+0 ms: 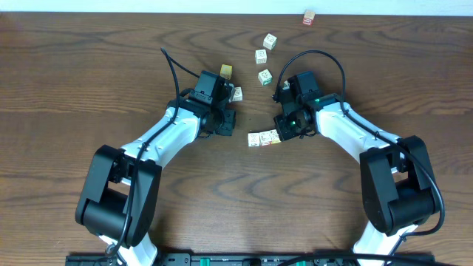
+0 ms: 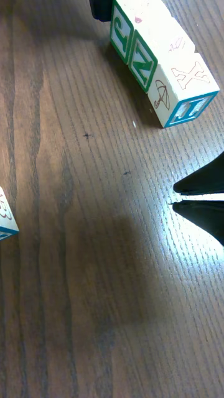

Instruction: Lift 3 blocks

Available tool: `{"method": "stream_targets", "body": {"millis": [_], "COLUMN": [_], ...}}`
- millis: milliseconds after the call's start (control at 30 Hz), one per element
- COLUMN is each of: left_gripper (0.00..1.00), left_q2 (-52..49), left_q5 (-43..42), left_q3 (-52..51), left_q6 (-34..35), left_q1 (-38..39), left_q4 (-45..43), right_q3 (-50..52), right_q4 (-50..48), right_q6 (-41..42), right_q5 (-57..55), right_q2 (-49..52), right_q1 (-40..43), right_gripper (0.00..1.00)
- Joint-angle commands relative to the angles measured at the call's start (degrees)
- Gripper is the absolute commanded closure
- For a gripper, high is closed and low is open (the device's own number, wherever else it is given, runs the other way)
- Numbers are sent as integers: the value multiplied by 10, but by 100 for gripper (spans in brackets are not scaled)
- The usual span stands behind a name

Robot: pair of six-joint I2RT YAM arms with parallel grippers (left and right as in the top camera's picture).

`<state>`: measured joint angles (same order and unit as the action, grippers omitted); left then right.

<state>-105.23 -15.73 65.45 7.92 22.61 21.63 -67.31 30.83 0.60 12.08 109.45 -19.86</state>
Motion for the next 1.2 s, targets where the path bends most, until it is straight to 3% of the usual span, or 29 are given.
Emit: {"method": "stream_targets", "body": {"millis": [0,500,900,1167], "left_gripper": [92,93,93,93], "left_q2": [0,0,0,0], "left_q5": [4,14,14,15], "left_q3": [-5,-7,-22,-22], "left_q6": [5,11,133,180], "left_q1": [-1,-1,15,58], "left_q4": [1,19,19,-20], "right_q3": [0,0,0,0], "right_q4": [0,34,55,67], "right_q6": [-16,43,63,126], "right_q5": [18,-19,20,26], "right_q2": [4,4,4,4], "right_q1": [4,4,3,3], "right_gripper": [99,99,99,99]}}
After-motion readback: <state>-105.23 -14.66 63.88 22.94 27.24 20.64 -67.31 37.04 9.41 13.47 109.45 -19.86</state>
